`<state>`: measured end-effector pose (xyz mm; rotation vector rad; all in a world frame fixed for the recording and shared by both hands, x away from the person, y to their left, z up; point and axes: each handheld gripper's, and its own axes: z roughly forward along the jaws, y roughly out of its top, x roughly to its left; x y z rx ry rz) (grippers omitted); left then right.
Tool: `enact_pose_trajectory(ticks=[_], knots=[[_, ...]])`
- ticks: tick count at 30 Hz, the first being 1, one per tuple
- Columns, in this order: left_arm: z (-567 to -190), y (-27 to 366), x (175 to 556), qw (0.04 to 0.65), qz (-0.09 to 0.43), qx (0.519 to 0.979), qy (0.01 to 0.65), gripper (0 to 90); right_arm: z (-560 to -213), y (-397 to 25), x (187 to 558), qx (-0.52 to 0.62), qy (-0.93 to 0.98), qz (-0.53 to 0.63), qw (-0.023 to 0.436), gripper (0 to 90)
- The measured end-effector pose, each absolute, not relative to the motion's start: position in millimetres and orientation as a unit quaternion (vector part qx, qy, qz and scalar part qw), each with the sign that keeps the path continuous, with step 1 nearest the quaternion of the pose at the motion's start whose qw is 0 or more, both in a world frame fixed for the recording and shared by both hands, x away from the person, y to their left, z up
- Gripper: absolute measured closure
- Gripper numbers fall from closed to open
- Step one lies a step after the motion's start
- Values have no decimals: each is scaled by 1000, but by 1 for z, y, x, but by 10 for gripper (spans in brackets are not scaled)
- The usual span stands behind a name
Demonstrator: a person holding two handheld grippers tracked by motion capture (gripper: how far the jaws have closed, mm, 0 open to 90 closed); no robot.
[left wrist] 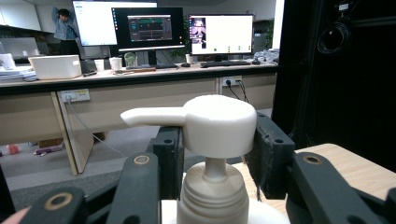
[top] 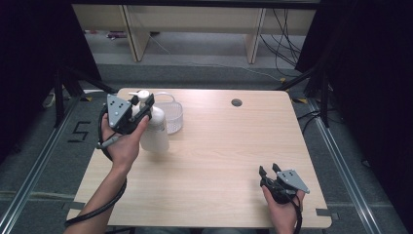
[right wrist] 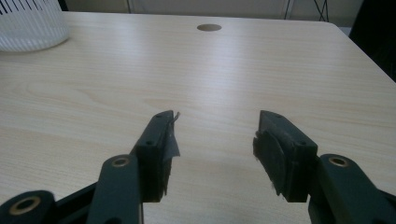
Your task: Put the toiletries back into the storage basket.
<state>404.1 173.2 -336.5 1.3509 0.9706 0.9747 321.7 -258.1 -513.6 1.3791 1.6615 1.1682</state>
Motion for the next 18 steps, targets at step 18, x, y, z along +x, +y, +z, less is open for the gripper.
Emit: enact_pose_trajectory(ticks=[18], knots=[[-325, 168, 413, 577, 419, 569, 409, 591, -514, -257, 321, 535, 634, 447, 334, 477]])
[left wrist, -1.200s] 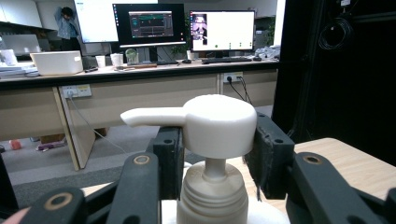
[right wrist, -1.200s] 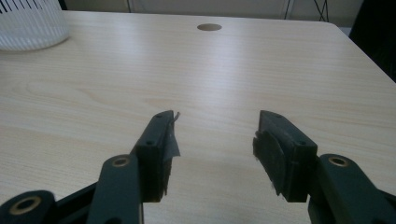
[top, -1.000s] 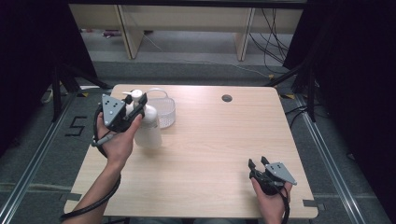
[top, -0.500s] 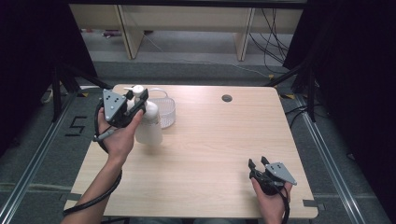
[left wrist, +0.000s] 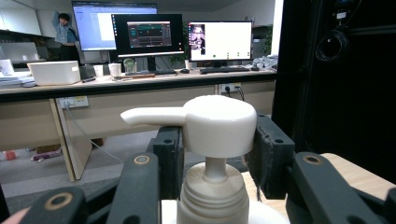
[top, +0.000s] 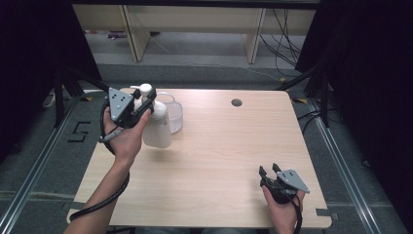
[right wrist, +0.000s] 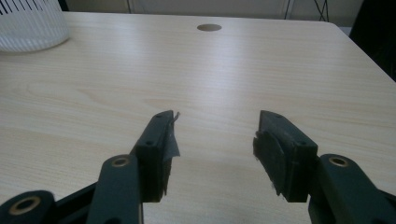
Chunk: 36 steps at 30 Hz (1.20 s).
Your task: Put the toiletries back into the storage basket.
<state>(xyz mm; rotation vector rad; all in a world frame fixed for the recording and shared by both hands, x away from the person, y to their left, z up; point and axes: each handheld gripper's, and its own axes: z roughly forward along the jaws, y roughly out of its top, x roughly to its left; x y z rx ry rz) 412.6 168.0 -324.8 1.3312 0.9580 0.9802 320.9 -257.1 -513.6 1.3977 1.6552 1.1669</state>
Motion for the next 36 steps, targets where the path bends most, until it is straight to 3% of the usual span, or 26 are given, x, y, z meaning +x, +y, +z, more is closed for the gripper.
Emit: enact_pose_trajectory(ticks=[36], knots=[[-307, 170, 426, 586, 430, 555, 404, 591, -513, -259, 321, 529, 644, 436, 339, 476]])
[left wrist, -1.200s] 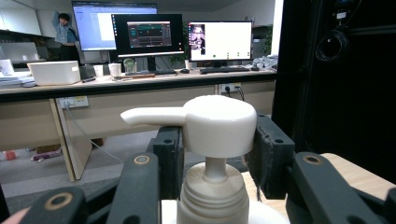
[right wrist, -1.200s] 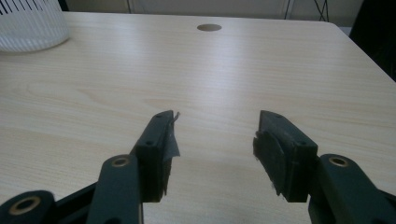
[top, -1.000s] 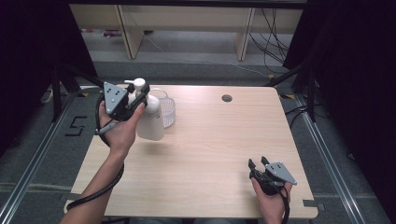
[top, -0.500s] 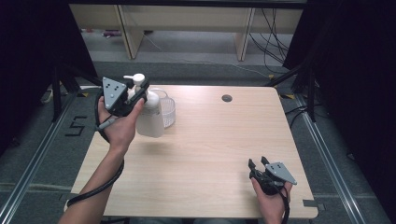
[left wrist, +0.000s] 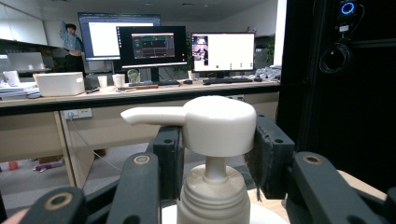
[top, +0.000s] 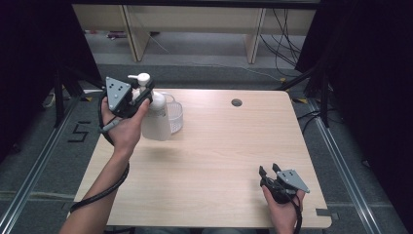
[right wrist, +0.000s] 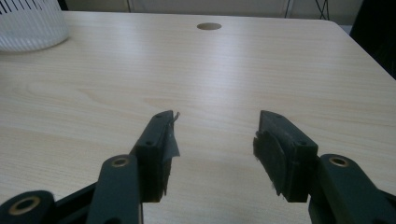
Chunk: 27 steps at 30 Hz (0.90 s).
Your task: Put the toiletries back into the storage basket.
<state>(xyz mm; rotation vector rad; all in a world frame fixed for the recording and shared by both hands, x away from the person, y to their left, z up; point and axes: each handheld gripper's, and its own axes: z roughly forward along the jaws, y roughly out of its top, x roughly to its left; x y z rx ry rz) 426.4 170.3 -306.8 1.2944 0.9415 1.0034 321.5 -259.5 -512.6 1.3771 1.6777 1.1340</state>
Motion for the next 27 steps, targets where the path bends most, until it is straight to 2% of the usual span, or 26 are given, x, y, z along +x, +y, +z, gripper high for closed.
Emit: enact_pose_trajectory(ticks=[10, 15, 27], knots=[[-303, 170, 433, 589, 430, 553, 402, 591, -513, -256, 321, 543, 631, 446, 330, 476], [-301, 169, 435, 590, 431, 551, 403, 591, -514, -260, 323, 525, 639, 443, 346, 476], [-294, 169, 441, 590, 432, 550, 405, 591, -514, -259, 322, 528, 638, 445, 342, 475]])
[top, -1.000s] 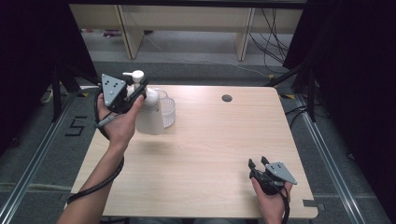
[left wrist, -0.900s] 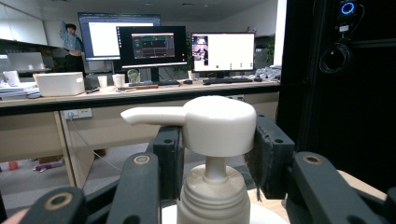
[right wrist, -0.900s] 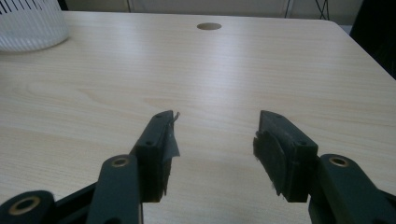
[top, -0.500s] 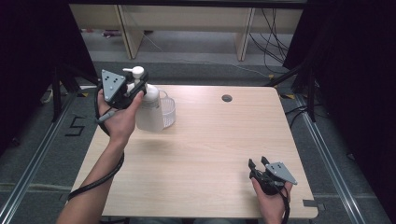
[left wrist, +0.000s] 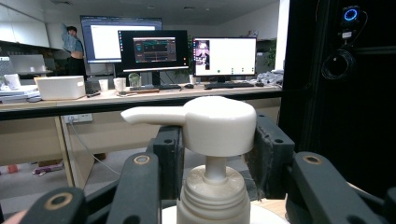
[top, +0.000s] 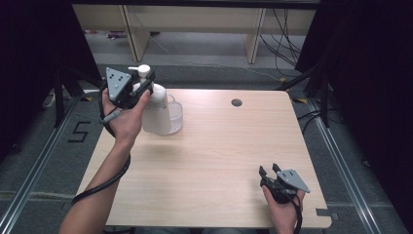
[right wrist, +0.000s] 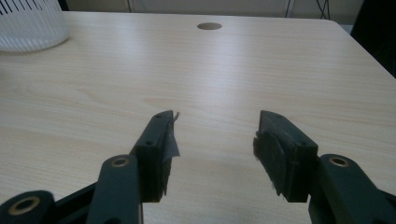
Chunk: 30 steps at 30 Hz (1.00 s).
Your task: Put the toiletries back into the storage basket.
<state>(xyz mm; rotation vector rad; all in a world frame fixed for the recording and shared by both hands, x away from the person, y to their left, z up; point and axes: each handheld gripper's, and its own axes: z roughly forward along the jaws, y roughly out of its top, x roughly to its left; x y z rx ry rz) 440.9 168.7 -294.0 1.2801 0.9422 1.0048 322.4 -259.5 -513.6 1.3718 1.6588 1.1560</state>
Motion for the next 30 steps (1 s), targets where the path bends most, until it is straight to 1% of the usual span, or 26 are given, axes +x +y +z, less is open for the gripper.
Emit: enact_pose_trajectory(ticks=[1, 2, 3, 6, 9, 13, 14, 24, 25, 26, 30], knots=[[-294, 168, 441, 590, 431, 549, 405, 591, -514, -259, 322, 528, 638, 445, 342, 475], [-293, 168, 441, 591, 431, 548, 405, 591, -513, -256, 321, 544, 629, 448, 327, 475], [-292, 168, 442, 591, 432, 548, 405, 591, -514, -259, 322, 529, 638, 444, 341, 476], [-291, 167, 444, 593, 433, 546, 404, 591, -514, -259, 322, 527, 638, 445, 342, 475], [-290, 167, 445, 593, 433, 546, 403, 591, -514, -259, 322, 533, 636, 449, 331, 476], [-288, 166, 446, 593, 433, 546, 404, 591, -514, -258, 322, 534, 636, 449, 331, 476], [-287, 166, 447, 594, 433, 545, 405, 591, -514, -259, 322, 529, 638, 445, 340, 476], [-285, 165, 450, 594, 434, 543, 405, 591, -514, -259, 322, 530, 638, 444, 340, 476], [-285, 165, 450, 594, 434, 543, 404, 591, -513, -257, 321, 539, 633, 446, 332, 476], [-285, 165, 451, 595, 435, 543, 404, 591, -513, -259, 322, 529, 638, 445, 340, 476], [-284, 165, 453, 597, 436, 540, 403, 591, -514, -259, 323, 528, 639, 444, 341, 476]])
